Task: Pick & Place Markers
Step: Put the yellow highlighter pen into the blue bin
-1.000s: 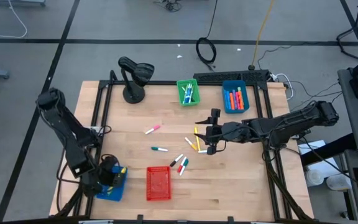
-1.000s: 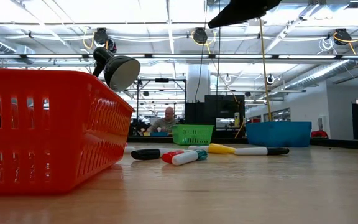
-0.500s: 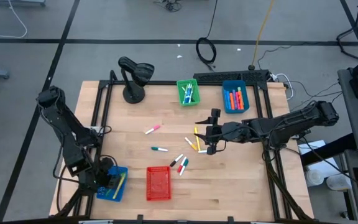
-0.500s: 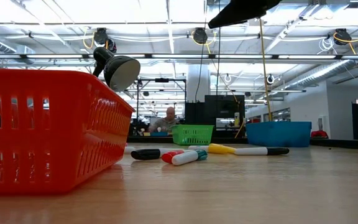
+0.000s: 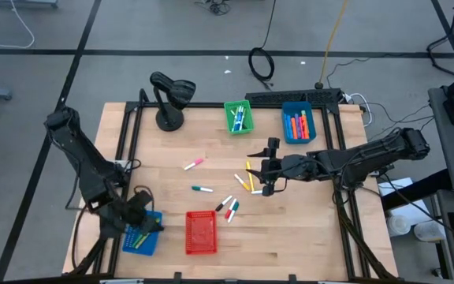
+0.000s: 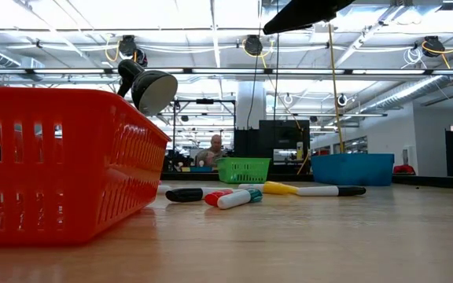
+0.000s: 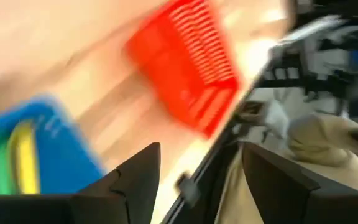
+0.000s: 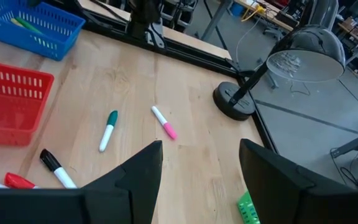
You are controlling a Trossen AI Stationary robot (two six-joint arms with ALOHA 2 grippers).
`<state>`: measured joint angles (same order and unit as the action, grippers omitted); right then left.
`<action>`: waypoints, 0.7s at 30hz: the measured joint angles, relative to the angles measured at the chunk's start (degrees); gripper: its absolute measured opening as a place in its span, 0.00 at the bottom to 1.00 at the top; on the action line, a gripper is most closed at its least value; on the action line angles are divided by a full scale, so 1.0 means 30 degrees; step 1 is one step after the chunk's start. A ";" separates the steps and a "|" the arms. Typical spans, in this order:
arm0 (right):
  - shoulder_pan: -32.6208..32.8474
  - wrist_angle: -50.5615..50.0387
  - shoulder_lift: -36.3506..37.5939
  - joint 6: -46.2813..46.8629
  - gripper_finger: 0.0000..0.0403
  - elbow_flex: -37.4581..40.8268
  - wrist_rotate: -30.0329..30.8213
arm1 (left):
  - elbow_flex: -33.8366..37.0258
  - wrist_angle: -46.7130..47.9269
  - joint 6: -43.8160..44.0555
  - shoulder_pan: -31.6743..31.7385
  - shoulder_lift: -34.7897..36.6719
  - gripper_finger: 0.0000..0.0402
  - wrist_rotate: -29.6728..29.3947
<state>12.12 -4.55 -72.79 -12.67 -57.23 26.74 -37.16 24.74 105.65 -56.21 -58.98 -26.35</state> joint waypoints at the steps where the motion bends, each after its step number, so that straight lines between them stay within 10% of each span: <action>1: 0.0000 -0.0003 0.0000 0.0000 0.50 0.0000 0.0000 | -0.0004 -0.0237 -0.1449 0.0373 0.0408 0.57 -0.0350; 10: 0.0008 -0.0264 -0.0305 0.0218 0.50 -0.0007 -0.2601 | -0.0011 -0.1809 -1.6768 0.3506 0.2462 0.57 -0.7354; 21: 0.0000 -0.0740 -0.0160 -0.0248 0.50 -0.0007 -0.2476 | -0.0011 -0.4880 -2.4511 1.0610 -0.0320 0.57 -0.0276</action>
<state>12.12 -6.77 -73.28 -13.41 -57.25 19.31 -37.19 10.10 32.11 -24.39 -59.94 -27.18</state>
